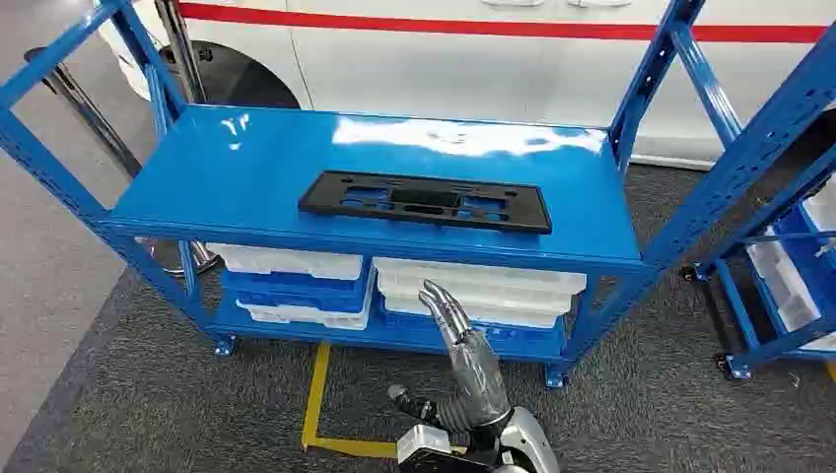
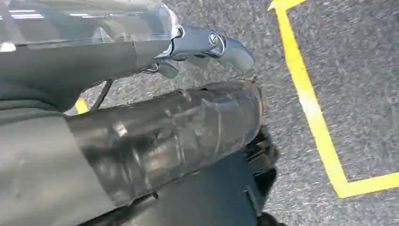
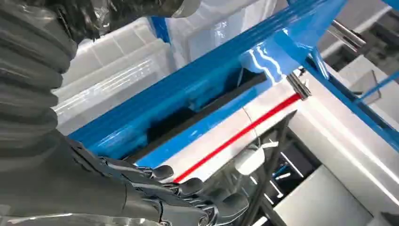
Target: Take the parts from the cabinet and place them on the table.
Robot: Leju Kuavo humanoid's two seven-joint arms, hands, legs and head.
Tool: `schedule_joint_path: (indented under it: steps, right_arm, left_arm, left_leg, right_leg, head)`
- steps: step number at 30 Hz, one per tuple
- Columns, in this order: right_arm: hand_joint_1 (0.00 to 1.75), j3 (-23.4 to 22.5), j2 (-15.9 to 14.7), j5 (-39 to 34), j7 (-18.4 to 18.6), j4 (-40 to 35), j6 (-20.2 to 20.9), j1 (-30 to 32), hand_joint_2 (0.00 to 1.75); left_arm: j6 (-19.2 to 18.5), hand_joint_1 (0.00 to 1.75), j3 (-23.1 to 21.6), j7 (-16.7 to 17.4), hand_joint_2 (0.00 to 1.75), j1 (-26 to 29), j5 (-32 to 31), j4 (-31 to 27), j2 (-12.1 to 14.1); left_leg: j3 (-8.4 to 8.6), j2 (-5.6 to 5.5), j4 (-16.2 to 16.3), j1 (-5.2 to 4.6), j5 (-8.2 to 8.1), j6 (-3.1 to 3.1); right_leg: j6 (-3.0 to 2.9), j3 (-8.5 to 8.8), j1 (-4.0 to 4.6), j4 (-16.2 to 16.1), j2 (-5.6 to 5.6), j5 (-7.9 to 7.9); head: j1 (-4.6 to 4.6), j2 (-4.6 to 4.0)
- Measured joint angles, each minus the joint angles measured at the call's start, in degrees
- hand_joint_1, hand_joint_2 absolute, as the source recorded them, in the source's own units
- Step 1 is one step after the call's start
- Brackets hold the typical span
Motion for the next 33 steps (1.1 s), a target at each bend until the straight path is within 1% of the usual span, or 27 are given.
schedule_joint_path:
  steps: [1,2,3,5,6,8,9,10,11,12,14,15,16,17,19,20,21,22,24,25,26,27,29,30,31,32,33]
  right_arm:
    - [0.0,-0.1,0.0,0.0,0.1,0.0,-0.1,-0.1,1.75]
    - [0.0,-0.1,0.0,0.1,0.1,-0.2,-0.1,0.0,1.75]
    - [0.0,-0.2,0.0,0.2,0.1,-0.2,-0.1,0.0,1.75]
    - [0.0,-0.3,-0.1,0.3,0.1,-0.4,-0.1,0.0,1.75]
    - [0.0,-0.3,-0.1,0.4,0.1,-0.6,-0.1,-0.1,1.75]
    - [0.0,-0.4,-0.1,0.5,0.2,-0.6,-0.1,-0.1,1.75]
    - [0.0,-0.5,-0.2,0.6,0.2,-0.6,-0.1,0.1,1.75]
    - [0.0,-0.6,-0.2,0.6,0.2,-0.6,-0.1,0.2,1.75]
    - [0.0,-0.7,-0.2,0.6,0.2,-0.6,-0.1,0.3,1.75]
    - [0.0,-0.8,-0.3,0.7,0.2,-0.6,-0.1,0.3,1.75]
    - [0.0,-1.0,-0.3,0.7,0.3,-0.6,-0.2,0.2,1.75]
    - [0.0,-1.1,-0.3,0.7,0.3,-0.6,-0.2,0.3,1.75]
    - [0.0,-1.1,-0.4,0.7,0.3,-0.6,-0.2,0.3,1.75]
    - [0.0,-1.2,-0.4,0.8,0.3,-0.7,-0.2,0.2,1.75]
    - [0.0,-1.2,-0.5,0.8,0.3,-0.7,-0.2,0.3,1.75]
    - [0.0,-1.2,-0.5,0.8,0.3,-0.8,-0.2,0.3,1.75]
    - [0.0,-1.2,-0.6,0.8,0.3,-0.8,-0.2,0.2,1.75]
    - [0.0,-1.2,-0.5,0.8,0.3,-0.8,-0.2,0.0,1.75]
    - [0.0,-1.3,-0.6,0.8,0.3,-0.8,-0.2,0.2,1.75]
    - [0.0,-1.3,-0.6,0.8,0.3,-0.8,-0.3,0.4,1.75]
    - [0.0,-1.4,-0.6,0.8,0.3,-0.8,-0.3,0.5,1.75]
    - [0.0,-1.4,-0.6,0.8,0.3,-0.8,-0.3,0.5,1.75]
    - [0.0,-1.6,-0.6,0.8,0.3,-0.8,-0.3,0.6,1.75]
    - [0.0,-1.6,-0.7,0.8,0.3,-0.8,-0.3,0.6,1.75]
    - [0.0,-1.7,-0.7,0.8,0.3,-0.8,-0.3,0.6,1.75]
    - [0.0,-1.7,-0.7,0.8,0.3,-0.8,-0.3,0.6,1.75]
    - [0.0,-1.7,-0.7,0.8,0.3,-0.8,-0.3,0.6,1.75]
  left_arm:
    - [0.0,0.0,0.0,0.0,0.0,-0.3,0.0,0.0,0.0]
    - [0.0,0.0,0.0,0.0,0.0,-0.3,0.0,0.0,0.0]
    - [0.0,0.0,0.0,0.0,0.0,-0.1,0.0,0.0,0.0]
    - [-0.2,0.0,0.0,0.0,0.0,-0.2,0.0,0.0,0.0]
    - [-0.2,0.0,0.0,0.0,0.0,-0.3,0.0,0.0,0.0]
    - [-0.2,0.0,0.0,0.0,0.0,-0.5,0.0,0.0,0.0]
    - [-0.2,0.0,0.0,0.0,0.0,-0.5,0.0,0.0,0.0]
    - [-0.3,0.0,0.0,0.1,0.0,-0.4,0.0,0.0,0.0]
    - [-0.3,0.0,0.0,0.1,0.0,-0.3,-0.1,0.0,0.0]
    - [-0.3,0.0,0.0,0.1,0.0,-0.2,-0.1,0.0,0.0]
    - [-0.3,0.0,-0.1,0.1,0.0,-0.3,-0.2,0.0,-0.1]
    - [-0.3,0.0,-0.1,0.1,0.0,-0.1,-0.2,0.2,-0.3]
    - [-0.2,0.0,-0.1,0.2,0.0,-0.3,-0.1,0.3,-0.5]
    - [-0.3,0.0,-0.1,0.2,0.0,-0.3,-0.2,0.3,-0.5]
    - [-0.3,0.0,-0.1,0.1,0.0,-0.2,-0.2,0.3,-0.5]
    - [-0.3,0.0,-0.1,0.1,0.0,-0.3,-0.2,0.3,-0.4]
    - [-0.3,0.0,-0.1,0.0,0.0,-0.4,-0.2,0.3,-0.4]
    - [-0.3,0.0,-0.1,0.0,0.0,-0.5,-0.2,0.3,-0.4]
    - [-0.3,0.0,-0.1,0.0,0.0,-0.6,-0.2,0.3,-0.4]
    - [-0.4,0.0,-0.1,0.0,0.0,-0.5,-0.2,0.3,-0.4]
    - [-0.5,0.0,-0.1,0.0,0.0,-0.3,-0.2,0.3,-0.3]
    - [-0.6,0.0,-0.1,0.0,0.0,-0.2,-0.2,0.3,-0.2]
    - [-0.8,0.0,-0.1,0.0,0.0,-0.2,-0.2,0.3,-0.1]
    - [-0.9,0.0,-0.1,0.1,0.0,0.1,-0.2,0.4,-0.1]
    - [-0.9,0.0,-0.1,0.0,0.0,-0.1,-0.2,0.5,-0.1]
    - [-0.9,0.0,-0.1,0.0,0.0,-0.3,-0.2,0.5,-0.1]
    - [-0.9,0.0,-0.1,0.0,0.0,-0.3,-0.2,0.5,0.0]
  left_leg:
    - [0.51,0.03,0.1,0.02,-0.5,0.57]
    - [0.65,-0.03,0.0,0.0,1.12,1.09]
    - [0.85,-0.08,-0.2,0.01,0.73,1.59]
    - [2.28,-0.05,-0.7,0.16,0.52,2.41]
    - [2.64,-0.08,-0.8,0.16,0.29,2.75]
    - [2.97,-0.09,-0.8,-0.04,-0.28,3.18]
    - [3.18,-0.1,-0.8,-0.19,-0.6,3.28]
    - [3.58,-0.12,-0.7,-0.36,-0.98,3.31]
    - [4.14,-0.15,-0.8,-0.56,-1.39,3.32]
    - [4.84,-0.17,-0.8,-0.75,-1.88,3.36]
    - [6.17,-0.22,-0.8,-0.98,-2.86,3.3]
    - [6.45,-0.17,-1.0,-0.83,-3.1,3.18]
    - [6.42,-0.26,-1.3,-0.71,-3.28,2.85]
    - [6.4,-0.17,-1.6,-0.53,-3.46,2.4]
    - [7.75,0.07,-1.5,-0.74,-2.8,1.83]
    - [7.91,0.01,-1.0,-0.69,-3.55,1.83]
    - [7.37,-0.09,0.7,-0.65,-4.06,1.41]
    - [5.55,-0.15,3.9,-0.42,-5.28,1.05]
    - [0.25,-0.2,11.7,0.16,-8.73,0.31]
    - [-1.74,-0.18,14.0,0.46,-9.12,-0.02]
    - [-2.44,-0.14,13.6,0.7,-7.74,-0.33]
    - [-2.07,-0.13,11.0,0.95,-5.11,-0.83]
    - [0.65,-0.07,1.6,1.53,2.03,-1.57]
    - [0.9,-0.21,0.4,1.46,2.15,-1.66]
    - [0.38,-0.01,-1.3,0.86,0.65,-1.27]
    - [0.59,-0.06,-0.4,0.89,1.62,0.23]
    - [0.52,-0.04,-0.5,0.91,1.16,0.69]
  right_leg:
    - [0.44,-0.27,0.03,0.0,0.02,-0.35]
    - [0.9,0.03,0.0,-0.2,-0.02,-0.9]
    - [1.22,0.48,0.05,0.7,0.0,-0.44]
    - [1.66,0.56,-0.22,1.6,-0.16,-1.16]
    - [1.84,-0.61,-0.24,4.0,-0.27,-2.29]
    - [2.29,-6.22,-0.29,12.6,-0.29,-6.02]
    - [2.34,-8.65,-0.29,15.9,-0.29,-7.04]
    - [2.15,-10.58,-0.24,17.7,-0.29,-6.87]
    - [1.85,-11.12,-0.12,16.9,-0.29,-5.15]
    - [1.27,-10.6,0.23,13.8,-0.29,-2.03]
    - [-0.57,-7.88,1.29,4.0,-0.33,5.27]
    - [-1.36,-7.69,1.72,3.3,-0.6,4.93]
    - [-1.53,-7.7,1.97,1.7,-0.59,4.37]
    - [-1.73,-7.15,2.07,0.8,-0.73,4.85]
    - [-2.6,-5.86,2.19,-0.7,-0.62,4.54]
    - [-2.42,-3.99,1.23,-2.0,-0.53,4.77]
    - [-2.54,-3.05,1.01,-2.5,-0.54,4.68]
    - [-2.61,-2.63,0.86,-2.8,-0.58,4.48]
    - [-2.08,-2.01,0.61,-2.7,-0.59,3.67]
    - [-1.88,-1.59,0.45,-2.7,-0.56,3.21]
    - [-1.59,-1.03,0.2,-2.6,-0.38,2.74]
    - [-1.24,-0.34,-0.05,-2.5,-0.22,2.14]
    - [-0.41,1.22,-0.57,-2.0,-0.22,0.62]
    - [0.11,1.36,-0.58,-1.8,-0.18,-0.03]
    - [0.62,1.15,-0.43,-1.4,-0.21,-0.35]
    - [1.05,0.96,-0.33,-1.3,-0.31,-0.68]
    - [1.34,1.32,-0.22,-1.2,-0.3,-0.85]
  head:
    - [-0.07,0.0]
    - [-0.02,0.0]
    - [-0.06,0.0]
    - [-0.02,0.0]
    - [0.04,0.0]
    - [0.02,0.0]
    - [0.0,0.0]
    - [0.0,0.0]
    - [0.0,0.0]
    - [0.0,0.0]
    - [0.0,0.0]
    - [0.0,0.0]
    - [-0.24,0.0]
    - [-0.15,0.0]
    - [-0.15,0.0]
    - [0.02,0.0]
    - [-0.37,0.0]
    - [-0.64,0.0]
    - [-0.63,0.0]
    - [-0.61,0.0]
    - [-0.63,0.0]
    - [-0.65,0.0]
    - [-0.66,0.0]
    - [-0.59,0.0]
    - [-0.81,0.0]
    - [-0.7,0.0]
    - [-0.68,0.0]
